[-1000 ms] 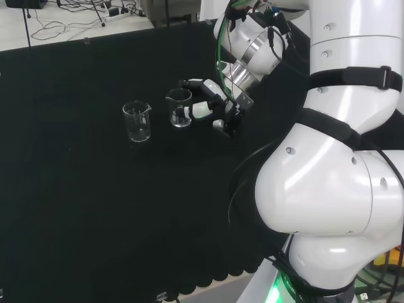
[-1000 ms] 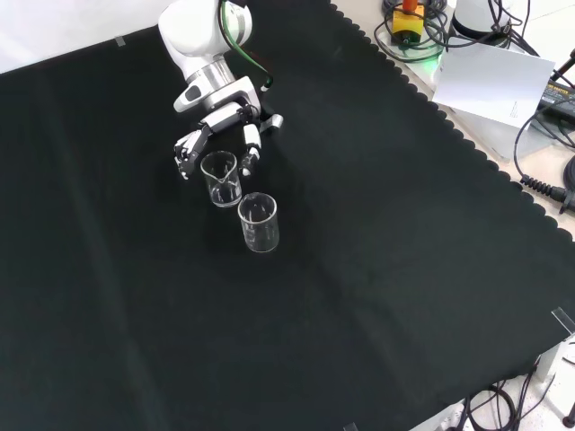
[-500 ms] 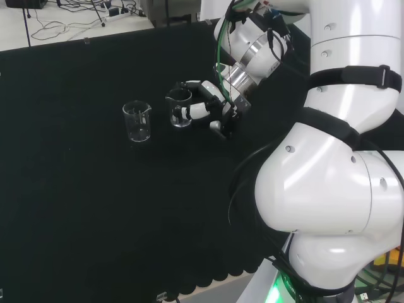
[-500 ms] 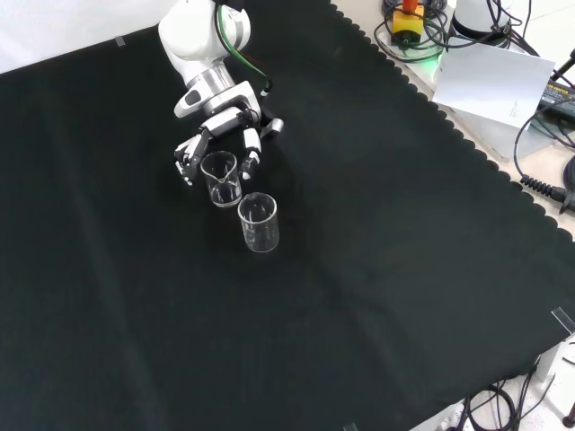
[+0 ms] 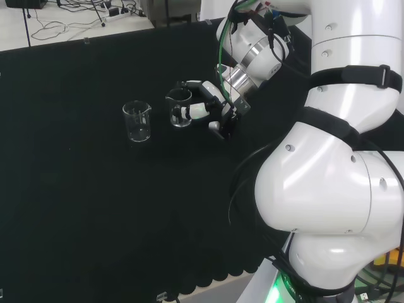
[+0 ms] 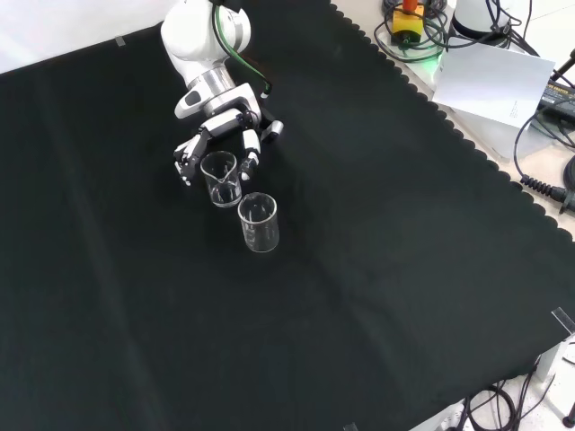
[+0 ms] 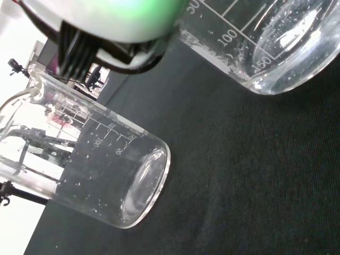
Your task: Pick up the beaker on the right.
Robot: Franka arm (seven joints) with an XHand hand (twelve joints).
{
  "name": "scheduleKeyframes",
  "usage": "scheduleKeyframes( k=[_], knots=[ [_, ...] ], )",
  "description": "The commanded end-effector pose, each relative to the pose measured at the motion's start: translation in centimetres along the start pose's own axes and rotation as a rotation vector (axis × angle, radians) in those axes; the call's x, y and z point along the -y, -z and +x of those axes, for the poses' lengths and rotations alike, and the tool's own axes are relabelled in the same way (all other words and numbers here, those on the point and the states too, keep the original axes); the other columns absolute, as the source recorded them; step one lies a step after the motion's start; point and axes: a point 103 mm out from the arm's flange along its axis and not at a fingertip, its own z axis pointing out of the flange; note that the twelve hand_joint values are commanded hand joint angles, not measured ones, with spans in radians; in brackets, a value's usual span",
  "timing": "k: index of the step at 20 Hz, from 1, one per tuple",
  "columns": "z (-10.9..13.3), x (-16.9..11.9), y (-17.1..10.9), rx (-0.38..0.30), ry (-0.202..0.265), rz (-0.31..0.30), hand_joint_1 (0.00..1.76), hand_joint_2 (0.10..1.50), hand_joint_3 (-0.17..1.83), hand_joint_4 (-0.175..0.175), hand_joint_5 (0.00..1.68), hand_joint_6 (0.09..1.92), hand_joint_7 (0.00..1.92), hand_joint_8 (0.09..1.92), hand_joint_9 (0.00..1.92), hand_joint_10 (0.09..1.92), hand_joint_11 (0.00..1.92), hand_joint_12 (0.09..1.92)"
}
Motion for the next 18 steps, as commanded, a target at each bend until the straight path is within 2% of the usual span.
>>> scheduleKeyframes(
  k=[1, 3, 6, 8, 14, 18],
  knots=[
    [-0.33, 0.07, 0.25, -0.013, -0.007, 0.005, 0.98, 0.49, 0.62, -0.029, 0.66, 0.13, 0.44, 0.66, 0.52, 0.56, 0.03, 1.36],
    [-0.36, -0.02, 0.05, -0.008, -0.008, 0.007, 0.98, 0.5, 0.62, -0.029, 0.66, 0.2, 0.45, 0.66, 0.52, 0.55, 0.03, 1.36],
    [-0.3, -0.14, -0.35, -0.006, -0.009, 0.004, 0.98, 0.5, 0.63, -0.029, 0.55, 0.56, 0.46, 0.66, 0.54, 0.54, 0.03, 1.37],
    [-0.33, -0.21, -0.4, -0.01, -0.011, 0.007, 0.98, 0.5, 0.63, -0.029, 0.52, 0.7, 0.46, 0.67, 0.54, 0.54, 0.03, 1.37],
    [-0.42, -0.27, -0.37, -0.019, -0.016, -0.001, 0.98, 0.5, 0.64, -0.03, 0.5, 0.8, 0.46, 0.67, 0.55, 0.55, 0.04, 1.37],
    [-0.31, -0.42, -0.41, -0.032, -0.026, -0.008, 1.0, 0.51, 0.65, -0.026, 0.61, 0.87, 0.49, 0.68, 0.57, 0.56, 0.06, 1.37]
  ],
)
